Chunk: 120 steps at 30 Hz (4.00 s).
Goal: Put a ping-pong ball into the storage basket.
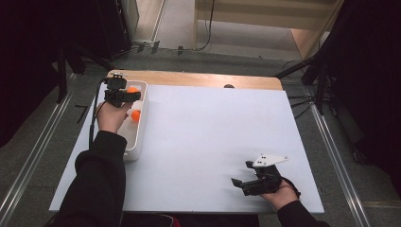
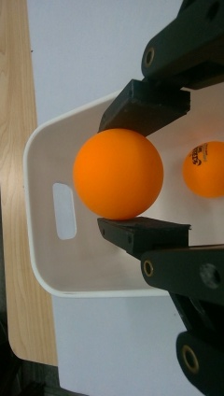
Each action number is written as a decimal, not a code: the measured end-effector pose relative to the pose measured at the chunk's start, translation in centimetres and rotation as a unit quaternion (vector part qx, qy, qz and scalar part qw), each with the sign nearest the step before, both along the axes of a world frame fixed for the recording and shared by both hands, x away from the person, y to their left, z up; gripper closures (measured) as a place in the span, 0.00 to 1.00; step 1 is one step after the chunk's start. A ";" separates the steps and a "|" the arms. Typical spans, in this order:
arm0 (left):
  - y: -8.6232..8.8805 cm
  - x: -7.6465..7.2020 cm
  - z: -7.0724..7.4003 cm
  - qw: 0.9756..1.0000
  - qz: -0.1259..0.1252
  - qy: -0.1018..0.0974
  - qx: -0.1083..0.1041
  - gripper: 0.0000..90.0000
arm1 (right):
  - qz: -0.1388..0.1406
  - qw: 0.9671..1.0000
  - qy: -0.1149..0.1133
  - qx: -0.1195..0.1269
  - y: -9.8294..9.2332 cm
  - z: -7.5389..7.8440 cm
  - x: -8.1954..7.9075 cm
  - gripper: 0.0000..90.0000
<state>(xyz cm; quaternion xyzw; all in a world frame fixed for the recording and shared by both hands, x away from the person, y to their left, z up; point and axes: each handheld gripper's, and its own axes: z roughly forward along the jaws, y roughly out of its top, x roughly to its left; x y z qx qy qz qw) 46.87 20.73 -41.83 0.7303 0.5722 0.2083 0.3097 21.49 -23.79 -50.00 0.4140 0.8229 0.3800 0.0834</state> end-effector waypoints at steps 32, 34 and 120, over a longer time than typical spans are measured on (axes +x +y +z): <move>-0.3 -2.0 3.2 0.994 -0.083 0.008 -0.067 0.33 | 0.001 1.000 0.000 0.002 0.1 0.0 0.0 0.12; -0.3 -2.1 3.2 0.993 -0.090 0.014 -0.074 0.33 | 0.001 1.000 -0.001 0.002 0.1 0.0 0.0 0.12; -5.2 -11.3 1.9 0.942 -0.325 0.008 -0.080 0.16 | 0.004 1.000 -0.004 0.001 0.1 0.1 0.2 0.12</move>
